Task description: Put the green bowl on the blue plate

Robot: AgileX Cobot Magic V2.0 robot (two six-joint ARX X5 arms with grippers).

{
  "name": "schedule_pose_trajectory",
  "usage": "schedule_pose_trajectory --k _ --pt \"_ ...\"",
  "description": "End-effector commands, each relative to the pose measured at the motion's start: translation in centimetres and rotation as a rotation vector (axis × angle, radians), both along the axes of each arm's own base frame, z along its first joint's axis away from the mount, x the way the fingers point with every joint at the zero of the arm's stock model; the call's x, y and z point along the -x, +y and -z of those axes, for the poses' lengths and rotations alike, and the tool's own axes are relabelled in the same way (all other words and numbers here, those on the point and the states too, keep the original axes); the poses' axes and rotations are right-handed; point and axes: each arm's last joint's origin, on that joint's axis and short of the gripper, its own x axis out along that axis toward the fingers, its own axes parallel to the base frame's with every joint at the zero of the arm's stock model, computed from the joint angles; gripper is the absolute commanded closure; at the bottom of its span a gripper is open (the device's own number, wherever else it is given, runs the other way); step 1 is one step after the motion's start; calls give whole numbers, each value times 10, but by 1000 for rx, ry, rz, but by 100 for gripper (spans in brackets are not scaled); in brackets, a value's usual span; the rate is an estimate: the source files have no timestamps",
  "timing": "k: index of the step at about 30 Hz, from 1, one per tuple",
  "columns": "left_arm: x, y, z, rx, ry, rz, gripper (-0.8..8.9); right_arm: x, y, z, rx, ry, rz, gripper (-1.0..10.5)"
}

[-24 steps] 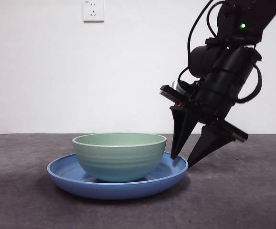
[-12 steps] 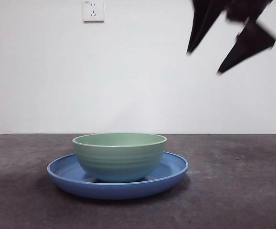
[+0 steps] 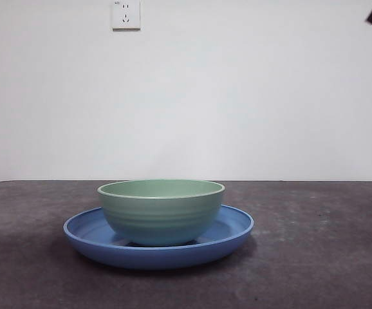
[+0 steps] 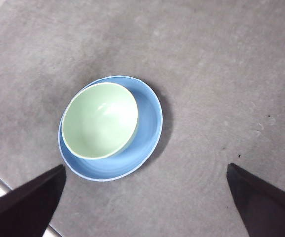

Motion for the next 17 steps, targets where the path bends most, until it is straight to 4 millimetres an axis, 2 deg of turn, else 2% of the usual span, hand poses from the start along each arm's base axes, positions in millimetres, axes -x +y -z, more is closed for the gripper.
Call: schedule_pose_trajectory --k 1,5,11,17 --pt "0 -1 -3 8 -6 2 219 17 -5 6 -1 -75 -30 419" --pt "0 -1 -3 8 -6 2 219 39 -12 23 -24 -145 -41 419" --pt "0 -1 -3 8 -6 2 219 59 -20 39 -49 -194 -37 419" --pt "0 -1 -3 8 -6 2 219 66 -23 37 -67 -236 -35 420"
